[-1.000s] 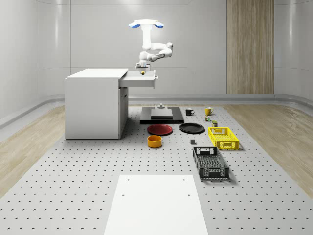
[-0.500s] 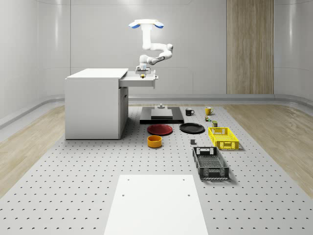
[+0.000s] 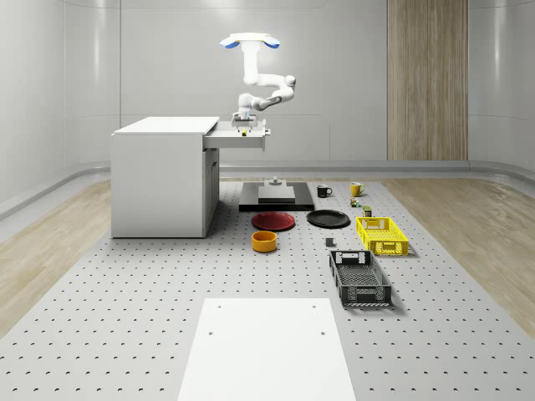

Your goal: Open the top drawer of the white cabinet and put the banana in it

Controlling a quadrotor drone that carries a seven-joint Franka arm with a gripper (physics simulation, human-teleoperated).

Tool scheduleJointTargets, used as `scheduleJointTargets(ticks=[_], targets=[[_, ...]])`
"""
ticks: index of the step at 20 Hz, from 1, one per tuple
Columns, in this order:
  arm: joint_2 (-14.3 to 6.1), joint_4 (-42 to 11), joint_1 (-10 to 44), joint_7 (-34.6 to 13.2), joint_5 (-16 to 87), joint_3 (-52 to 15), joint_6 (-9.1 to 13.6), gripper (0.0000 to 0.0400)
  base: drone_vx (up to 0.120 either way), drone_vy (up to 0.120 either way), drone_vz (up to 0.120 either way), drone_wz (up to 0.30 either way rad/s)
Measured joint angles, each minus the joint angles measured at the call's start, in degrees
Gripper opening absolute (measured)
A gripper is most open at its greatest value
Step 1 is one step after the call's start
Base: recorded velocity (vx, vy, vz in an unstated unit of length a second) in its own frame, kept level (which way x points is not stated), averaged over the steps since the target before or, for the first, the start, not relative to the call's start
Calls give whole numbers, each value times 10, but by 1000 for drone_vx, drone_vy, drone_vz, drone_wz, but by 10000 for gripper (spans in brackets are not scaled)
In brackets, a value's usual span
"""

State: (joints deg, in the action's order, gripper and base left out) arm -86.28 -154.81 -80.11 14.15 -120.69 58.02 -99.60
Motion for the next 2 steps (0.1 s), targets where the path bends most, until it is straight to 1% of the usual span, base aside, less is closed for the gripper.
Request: scheduleJointTargets(ticks=[2], targets=[[1,-3,3,-2,3,5,5,389,0,0,0,0]])
